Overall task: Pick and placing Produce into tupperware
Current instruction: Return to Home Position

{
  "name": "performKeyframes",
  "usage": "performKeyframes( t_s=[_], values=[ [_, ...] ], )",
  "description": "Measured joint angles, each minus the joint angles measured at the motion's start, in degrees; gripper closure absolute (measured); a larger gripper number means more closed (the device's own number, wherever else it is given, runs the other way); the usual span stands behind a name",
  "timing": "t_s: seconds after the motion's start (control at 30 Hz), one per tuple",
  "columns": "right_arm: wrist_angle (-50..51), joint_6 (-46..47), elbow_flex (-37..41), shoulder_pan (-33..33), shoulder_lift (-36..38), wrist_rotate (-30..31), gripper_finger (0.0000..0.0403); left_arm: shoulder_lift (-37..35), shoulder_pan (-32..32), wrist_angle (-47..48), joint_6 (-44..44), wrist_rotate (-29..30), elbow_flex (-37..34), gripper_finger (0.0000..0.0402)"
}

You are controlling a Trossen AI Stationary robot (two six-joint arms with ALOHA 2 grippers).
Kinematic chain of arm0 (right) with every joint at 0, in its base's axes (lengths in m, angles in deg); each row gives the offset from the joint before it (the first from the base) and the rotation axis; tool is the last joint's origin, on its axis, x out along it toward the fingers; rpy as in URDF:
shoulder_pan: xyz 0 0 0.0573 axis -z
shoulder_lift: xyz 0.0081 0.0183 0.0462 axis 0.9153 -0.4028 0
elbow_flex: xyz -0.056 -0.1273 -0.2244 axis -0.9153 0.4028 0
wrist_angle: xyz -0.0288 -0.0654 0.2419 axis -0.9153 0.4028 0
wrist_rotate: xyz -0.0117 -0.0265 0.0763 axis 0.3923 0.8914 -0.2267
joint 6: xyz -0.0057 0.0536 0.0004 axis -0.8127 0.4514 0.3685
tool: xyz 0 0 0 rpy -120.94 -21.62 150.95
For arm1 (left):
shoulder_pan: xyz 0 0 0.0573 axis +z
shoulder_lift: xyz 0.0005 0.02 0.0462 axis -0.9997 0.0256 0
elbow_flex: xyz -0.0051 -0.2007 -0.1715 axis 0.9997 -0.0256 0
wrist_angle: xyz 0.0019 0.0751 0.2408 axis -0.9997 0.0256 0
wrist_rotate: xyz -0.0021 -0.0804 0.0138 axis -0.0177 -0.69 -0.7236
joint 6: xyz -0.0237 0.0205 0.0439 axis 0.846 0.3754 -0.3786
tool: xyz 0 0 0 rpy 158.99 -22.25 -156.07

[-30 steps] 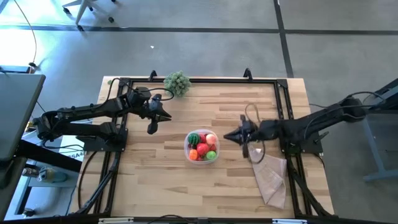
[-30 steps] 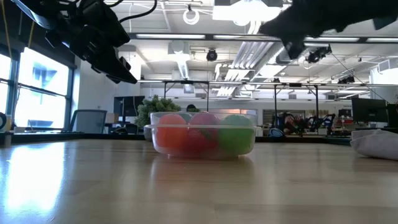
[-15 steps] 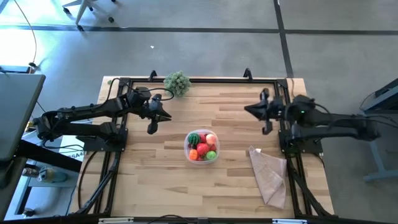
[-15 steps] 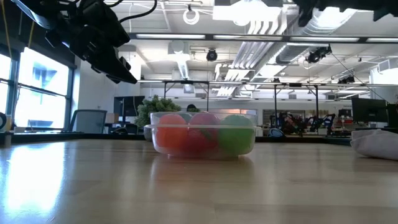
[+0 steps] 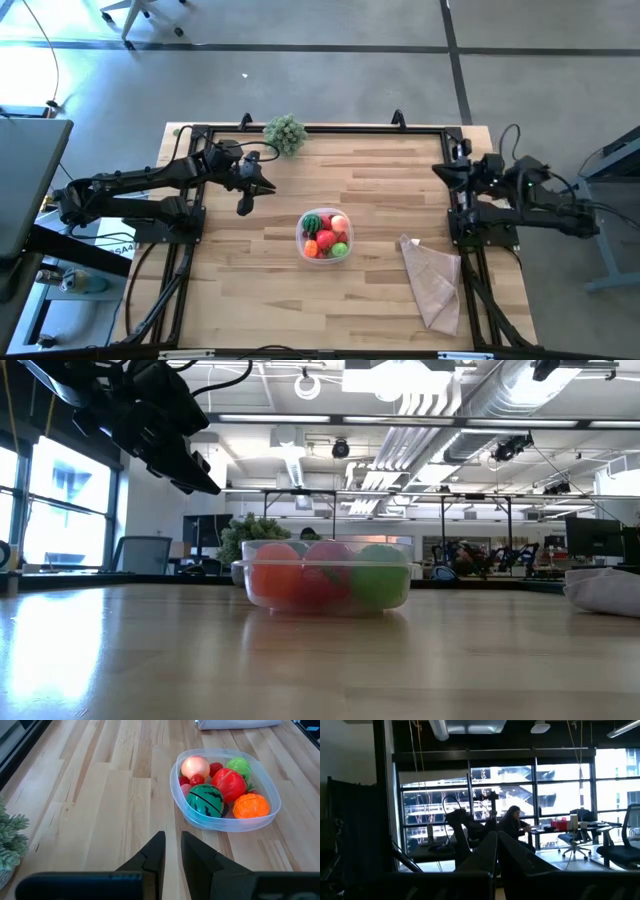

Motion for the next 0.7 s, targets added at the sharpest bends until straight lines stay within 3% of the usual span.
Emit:
performKeyframes(
  t_s=[0.7],
  values=[
    [6.5, -0.5, 0.3, 0.0, 13.9, 1.5, 0.0399, 0.0, 0.0, 0.0, 0.0, 0.0, 0.0, 0.0350]
  ],
)
